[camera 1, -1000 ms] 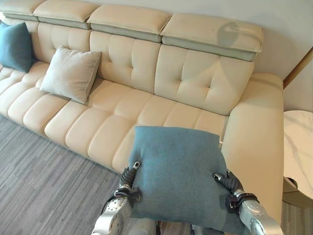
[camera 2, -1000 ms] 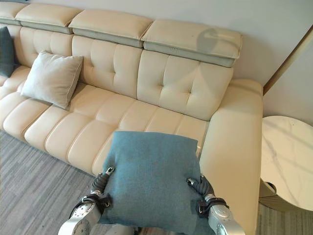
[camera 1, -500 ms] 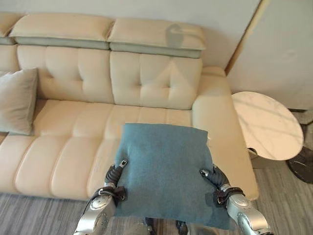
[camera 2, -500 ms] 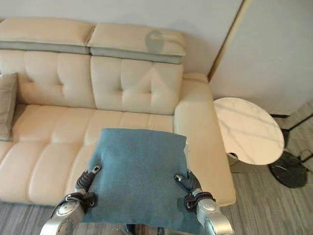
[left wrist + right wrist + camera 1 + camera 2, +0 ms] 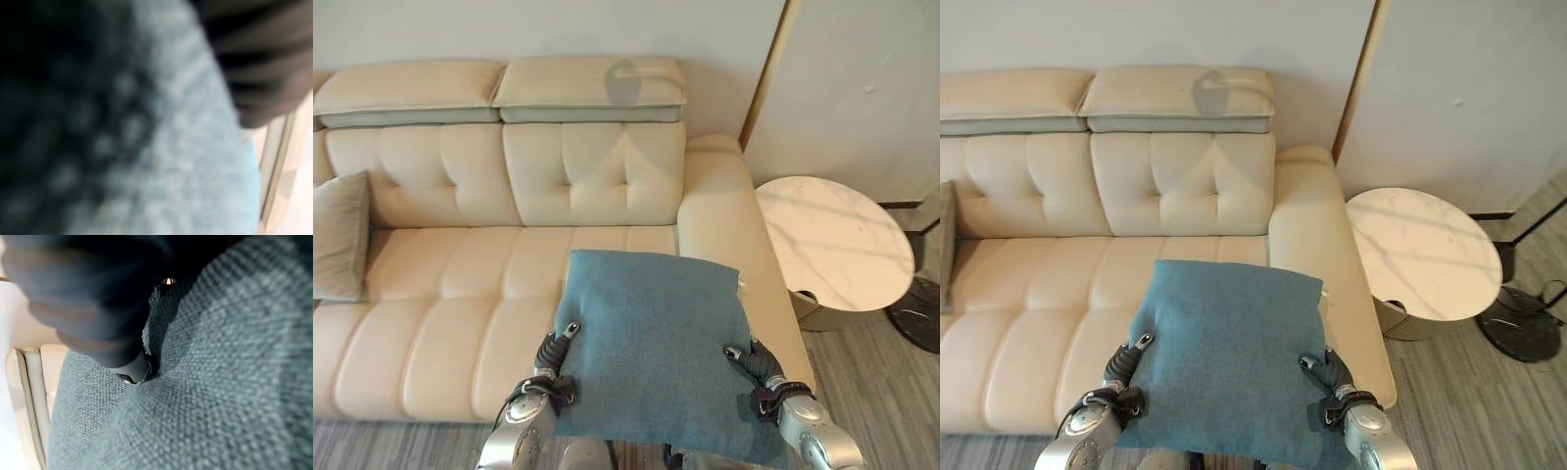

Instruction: Pick up all the scattered cushions and arrange them neatly on the sofa.

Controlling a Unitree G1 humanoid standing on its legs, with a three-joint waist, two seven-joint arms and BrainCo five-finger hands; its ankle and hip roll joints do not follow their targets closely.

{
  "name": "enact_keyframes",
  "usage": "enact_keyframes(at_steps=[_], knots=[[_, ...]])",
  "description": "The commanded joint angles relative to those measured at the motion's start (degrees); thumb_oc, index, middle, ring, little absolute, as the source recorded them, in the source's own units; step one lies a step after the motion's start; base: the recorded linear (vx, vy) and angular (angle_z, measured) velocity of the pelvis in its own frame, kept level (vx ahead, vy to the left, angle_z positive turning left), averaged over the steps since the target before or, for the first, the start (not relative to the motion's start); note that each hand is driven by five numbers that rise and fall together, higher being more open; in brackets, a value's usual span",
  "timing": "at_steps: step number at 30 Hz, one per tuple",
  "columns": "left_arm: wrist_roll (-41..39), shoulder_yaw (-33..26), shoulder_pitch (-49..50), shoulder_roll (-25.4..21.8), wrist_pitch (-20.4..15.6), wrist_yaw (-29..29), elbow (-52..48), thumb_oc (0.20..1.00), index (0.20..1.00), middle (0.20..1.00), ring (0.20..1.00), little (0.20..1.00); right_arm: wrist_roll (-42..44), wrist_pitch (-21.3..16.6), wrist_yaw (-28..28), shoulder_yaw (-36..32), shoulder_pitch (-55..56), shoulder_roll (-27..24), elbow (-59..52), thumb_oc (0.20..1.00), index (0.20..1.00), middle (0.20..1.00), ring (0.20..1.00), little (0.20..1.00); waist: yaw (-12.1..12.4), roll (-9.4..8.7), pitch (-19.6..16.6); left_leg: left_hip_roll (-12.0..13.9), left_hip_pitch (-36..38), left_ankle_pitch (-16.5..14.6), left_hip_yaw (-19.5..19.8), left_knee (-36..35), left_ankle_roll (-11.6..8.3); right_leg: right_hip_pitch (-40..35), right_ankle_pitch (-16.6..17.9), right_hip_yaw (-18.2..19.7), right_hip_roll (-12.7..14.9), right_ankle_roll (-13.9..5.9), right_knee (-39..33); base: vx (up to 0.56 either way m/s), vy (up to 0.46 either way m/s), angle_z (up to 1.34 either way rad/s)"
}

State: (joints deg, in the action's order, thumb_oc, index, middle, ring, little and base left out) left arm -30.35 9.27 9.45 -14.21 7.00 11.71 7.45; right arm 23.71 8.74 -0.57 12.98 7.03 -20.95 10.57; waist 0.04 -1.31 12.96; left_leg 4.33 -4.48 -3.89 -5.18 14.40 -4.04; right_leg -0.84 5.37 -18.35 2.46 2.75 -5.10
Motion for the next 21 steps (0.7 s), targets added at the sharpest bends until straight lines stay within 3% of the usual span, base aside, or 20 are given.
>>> enact_keyframes(at_steps=[1,3,4,7,16,18,19,21], knots=[[-1.31,0.67,-1.85,-0.11,-3.87,-0.66,-7.11,0.200,0.200,0.200,0.200,0.200,1.10,-3.82,1.31,1.89,-3.39,1.71,-4.48,0.200,0.200,0.200,0.200,0.200,0.01,-2.40,-1.79,-1.67,2.66,1.32,2.16,-10.96,1.43,-3.61,-9.43,2.95,0.72,-5.51,0.11,0.14,0.069,-0.03],[-1.21,0.80,-1.89,0.14,-3.97,-0.01,-6.60,0.200,0.200,0.200,0.200,0.200,0.58,-3.94,0.98,2.29,-3.57,1.49,-4.44,0.200,0.200,0.200,0.200,0.200,0.02,-1.72,-1.91,-0.34,2.79,6.15,6.12,-17.93,0.59,-3.93,-10.36,3.56,0.40,-5.13,0.50,0.12,0.096,-0.12],[-0.97,1.07,-2.13,0.22,-3.81,0.19,-6.13,0.200,0.200,0.200,0.200,0.200,0.25,-4.03,0.81,2.10,-3.50,1.09,-4.48,0.200,0.200,0.200,0.200,0.200,-0.36,-1.36,-1.89,0.08,2.44,7.50,6.08,-19.13,0.00,-4.35,-10.63,3.18,0.58,-5.17,0.49,0.14,0.144,-0.12],[-1.18,1.51,-2.46,0.46,-4.11,0.16,-5.17,0.200,0.200,0.200,0.200,0.200,-0.27,-3.83,0.64,1.25,-2.58,1.24,-4.99,0.200,0.200,0.200,0.200,0.200,-1.14,-0.51,-2.82,-0.28,3.54,5.95,4.72,-19.40,-0.31,-5.52,-10.90,3.20,0.86,-5.58,0.36,0.17,0.201,-0.06],[3.25,1.11,-3.41,-1.73,-4.75,1.18,-5.15,0.200,0.200,0.200,0.200,0.200,-3.65,-5.36,-1.55,2.31,-5.96,3.68,-5.50,0.200,0.200,0.200,0.200,0.200,0.12,-1.02,-3.53,-2.97,6.60,2.42,2.28,-19.40,2.61,-6.50,-9.72,5.77,3.86,-8.07,0.11,0.14,0.208,-0.07],[5.30,0.97,-6.91,-2.62,-5.93,3.07,-5.97,0.200,0.200,0.200,0.200,0.200,-4.60,-6.76,-4.00,2.32,-10.13,3.76,-6.29,0.200,0.200,0.200,0.200,0.200,0.49,-1.42,-3.19,-3.35,6.30,2.11,1.91,-19.40,3.02,-6.01,-9.64,5.88,4.42,-8.63,0.10,0.02,0.143,-0.03],[7.06,1.67,-13.87,-3.53,-8.43,6.70,-7.54,0.200,0.200,0.200,0.200,0.200,-4.33,-8.78,-7.85,2.63,-17.33,3.60,-8.37,0.200,0.200,0.200,0.200,0.200,0.95,-1.72,-1.29,-3.75,4.02,2.65,2.03,-19.40,3.29,-3.66,-9.11,6.44,4.92,-8.87,0.26,-0.15,0.108,-0.02],[8.62,3.38,-22.86,-4.32,-10.09,11.04,-7.07,0.200,0.200,0.200,0.200,0.200,-5.14,-9.98,-11.83,3.79,-26.84,3.33,-8.26,0.200,0.200,0.200,0.200,0.200,1.36,-1.80,1.22,-4.11,-0.22,3.36,2.15,-17.98,3.30,0.92,-8.41,7.08,5.29,-8.79,1.66,-0.25,0.105,-0.02]])
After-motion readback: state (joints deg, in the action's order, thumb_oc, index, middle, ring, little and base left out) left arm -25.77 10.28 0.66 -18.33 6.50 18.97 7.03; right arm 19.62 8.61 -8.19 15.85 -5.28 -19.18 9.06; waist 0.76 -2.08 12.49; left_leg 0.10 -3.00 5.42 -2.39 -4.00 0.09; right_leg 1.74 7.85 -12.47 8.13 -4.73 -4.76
